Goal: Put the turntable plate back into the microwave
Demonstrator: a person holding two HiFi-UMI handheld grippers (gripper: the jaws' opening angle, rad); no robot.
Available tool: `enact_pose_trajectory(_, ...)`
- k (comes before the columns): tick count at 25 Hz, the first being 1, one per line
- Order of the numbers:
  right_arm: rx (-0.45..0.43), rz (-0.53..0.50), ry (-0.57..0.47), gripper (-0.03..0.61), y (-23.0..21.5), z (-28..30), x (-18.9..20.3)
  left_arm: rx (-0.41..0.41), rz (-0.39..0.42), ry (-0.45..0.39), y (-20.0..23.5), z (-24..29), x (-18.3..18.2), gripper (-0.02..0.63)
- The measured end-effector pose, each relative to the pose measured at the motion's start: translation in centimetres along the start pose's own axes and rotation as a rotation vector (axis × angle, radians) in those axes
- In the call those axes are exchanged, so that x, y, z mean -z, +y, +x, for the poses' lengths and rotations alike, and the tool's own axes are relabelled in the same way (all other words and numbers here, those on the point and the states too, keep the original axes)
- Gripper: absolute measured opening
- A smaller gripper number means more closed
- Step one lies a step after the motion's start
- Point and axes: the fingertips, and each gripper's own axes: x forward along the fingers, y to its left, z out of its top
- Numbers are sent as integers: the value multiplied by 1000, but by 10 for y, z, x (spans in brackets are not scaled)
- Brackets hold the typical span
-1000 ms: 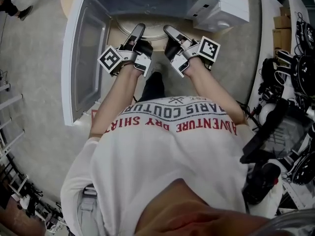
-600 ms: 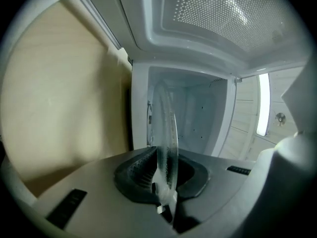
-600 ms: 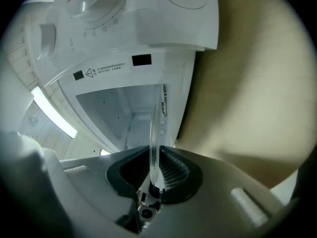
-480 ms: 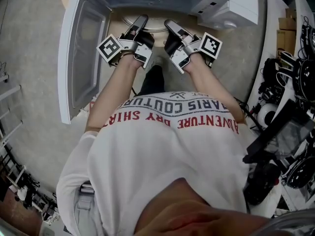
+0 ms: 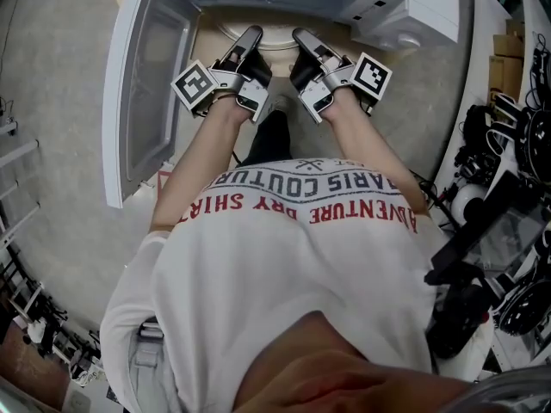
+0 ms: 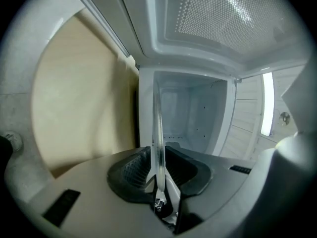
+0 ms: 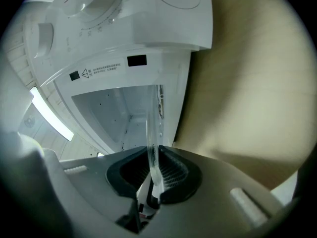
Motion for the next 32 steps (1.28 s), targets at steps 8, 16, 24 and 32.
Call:
enact_pose_trajectory(8, 0, 2, -1, 35, -2, 1, -1, -30, -7, -74, 4, -32, 1, 74)
enact_pose_trajectory(16, -16, 25, -2, 35, -3, -3, -1, -15, -11, -94, 4, -29, 6, 34)
enact_pose_trajectory(24, -96, 66, -17, 37, 12, 2, -6, 30, -16, -97, -11, -20, 1, 34)
enact_pose_trajectory(32, -117, 60, -4, 37, 18, 0, -2, 38, 8, -107, -15, -4, -14, 34)
